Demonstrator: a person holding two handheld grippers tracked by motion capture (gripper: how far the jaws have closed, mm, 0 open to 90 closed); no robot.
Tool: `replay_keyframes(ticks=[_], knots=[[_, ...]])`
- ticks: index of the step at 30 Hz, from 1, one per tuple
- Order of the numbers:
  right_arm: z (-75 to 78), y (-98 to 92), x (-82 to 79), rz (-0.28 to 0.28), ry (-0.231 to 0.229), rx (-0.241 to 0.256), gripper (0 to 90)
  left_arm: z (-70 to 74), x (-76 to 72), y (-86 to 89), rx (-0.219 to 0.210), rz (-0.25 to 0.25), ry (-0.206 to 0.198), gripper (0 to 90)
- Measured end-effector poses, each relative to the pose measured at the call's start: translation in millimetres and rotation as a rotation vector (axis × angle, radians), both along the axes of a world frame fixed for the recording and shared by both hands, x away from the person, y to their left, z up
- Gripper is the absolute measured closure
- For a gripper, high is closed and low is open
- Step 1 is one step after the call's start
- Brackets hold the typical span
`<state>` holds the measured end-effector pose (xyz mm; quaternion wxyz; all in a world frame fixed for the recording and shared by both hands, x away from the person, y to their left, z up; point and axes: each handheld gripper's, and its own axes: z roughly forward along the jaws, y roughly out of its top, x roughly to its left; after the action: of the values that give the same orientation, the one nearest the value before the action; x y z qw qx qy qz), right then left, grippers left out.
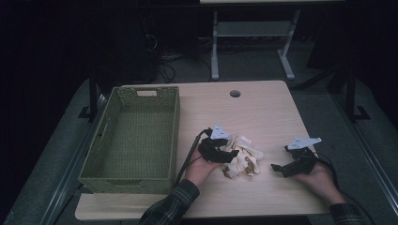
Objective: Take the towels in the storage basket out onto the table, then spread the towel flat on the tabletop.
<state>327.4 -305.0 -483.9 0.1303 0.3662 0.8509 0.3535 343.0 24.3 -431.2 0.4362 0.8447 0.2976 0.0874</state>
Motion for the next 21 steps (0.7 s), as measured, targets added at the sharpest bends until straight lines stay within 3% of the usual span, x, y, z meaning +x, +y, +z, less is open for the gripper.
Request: replay_keyframes(ticks=[6, 16, 21], knots=[[0.2, -0.1, 0.3, -0.002, 0.003, 0.000, 0.0, -2.1, 1.4, 8.8, 0.033, 0.034, -0.002, 42.0], [4.9, 1.3, 2.9, -0.010, 0.034, -0.007, 1.2, -9.0, -2.0, 17.4, 0.031, 0.064, 0.007, 51.6], [15.5, -1.5, 7.3, 0.015, -0.004, 0.041, 15.4, -13.9, 2.8, 16.9, 0.028, 0.080, 0.013, 62.2]])
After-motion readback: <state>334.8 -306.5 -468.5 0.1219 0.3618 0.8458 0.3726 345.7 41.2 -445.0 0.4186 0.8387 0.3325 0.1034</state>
